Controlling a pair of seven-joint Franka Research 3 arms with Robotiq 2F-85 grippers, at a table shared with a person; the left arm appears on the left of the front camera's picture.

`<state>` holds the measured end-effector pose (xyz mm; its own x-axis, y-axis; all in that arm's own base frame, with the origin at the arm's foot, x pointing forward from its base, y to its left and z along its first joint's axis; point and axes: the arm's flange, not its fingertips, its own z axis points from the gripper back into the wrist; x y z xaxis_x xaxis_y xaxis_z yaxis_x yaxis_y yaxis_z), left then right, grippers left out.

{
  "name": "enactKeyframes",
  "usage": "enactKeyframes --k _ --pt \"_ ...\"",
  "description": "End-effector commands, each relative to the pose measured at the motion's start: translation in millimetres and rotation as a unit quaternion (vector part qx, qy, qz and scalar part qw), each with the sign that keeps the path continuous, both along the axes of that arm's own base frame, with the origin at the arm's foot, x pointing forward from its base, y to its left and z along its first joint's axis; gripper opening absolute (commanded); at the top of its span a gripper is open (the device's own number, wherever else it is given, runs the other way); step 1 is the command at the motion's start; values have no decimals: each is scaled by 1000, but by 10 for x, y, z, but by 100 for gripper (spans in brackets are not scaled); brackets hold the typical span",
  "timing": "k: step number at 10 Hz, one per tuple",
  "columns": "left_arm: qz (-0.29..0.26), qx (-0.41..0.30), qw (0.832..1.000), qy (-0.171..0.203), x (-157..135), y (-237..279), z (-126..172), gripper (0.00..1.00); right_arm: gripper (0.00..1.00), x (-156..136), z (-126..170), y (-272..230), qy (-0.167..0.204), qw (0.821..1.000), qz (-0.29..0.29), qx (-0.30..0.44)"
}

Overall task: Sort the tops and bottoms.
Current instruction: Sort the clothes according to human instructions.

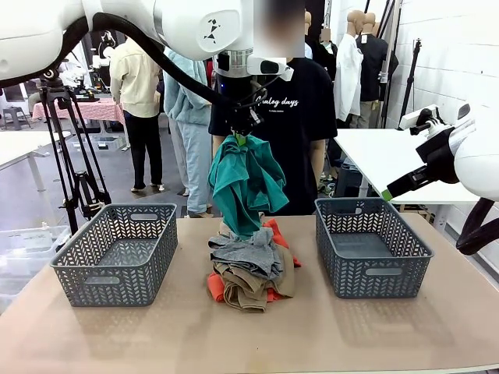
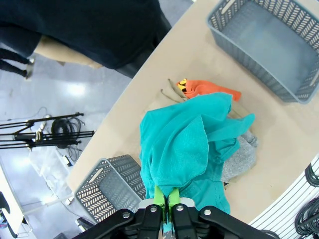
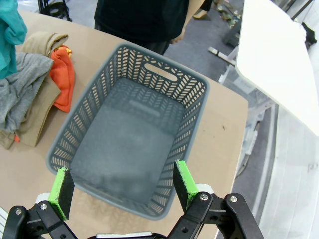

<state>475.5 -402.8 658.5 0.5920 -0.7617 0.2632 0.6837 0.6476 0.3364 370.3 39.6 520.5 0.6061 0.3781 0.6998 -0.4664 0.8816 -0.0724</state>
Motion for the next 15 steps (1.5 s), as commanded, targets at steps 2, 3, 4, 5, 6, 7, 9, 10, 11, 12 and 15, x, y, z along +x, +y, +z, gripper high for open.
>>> enactKeyframes --k 2,3,4,5,6,7,9,10,11,12,15 --pt "2 1 1000 1 -11 19 31 0 100 20 -15 -20 -3 1000 4 4" --pt "2 1 1000 1 -11 19 31 0 100 20 -15 -20 -3 1000 4 4" --pt "2 1 1000 1 -11 19 31 0 100 20 -15 -20 -3 1000 4 4" --pt "2 1 1000 1 -11 19 31 0 100 20 -15 -20 -3 1000 4 4" --pt "2 1 1000 1 -11 19 31 0 100 20 -15 -20 -3 1000 4 4" --pt "2 1 1000 1 -11 19 31 0 100 20 -15 -20 -3 1000 4 4" --pt "2 1 1000 1 -11 19 31 0 100 20 -15 -20 -3 1000 4 4" --pt "2 1 1000 1 -11 19 31 0 100 20 -15 -20 -3 1000 4 4" --pt "2 1 1000 1 -11 19 31 0 100 20 -15 -20 -3 1000 4 4" --pt "2 1 1000 1 -11 19 31 0 100 20 -15 -20 -3 1000 4 4" --pt "2 1 1000 1 -11 19 31 0 100 20 -15 -20 -3 1000 4 4"
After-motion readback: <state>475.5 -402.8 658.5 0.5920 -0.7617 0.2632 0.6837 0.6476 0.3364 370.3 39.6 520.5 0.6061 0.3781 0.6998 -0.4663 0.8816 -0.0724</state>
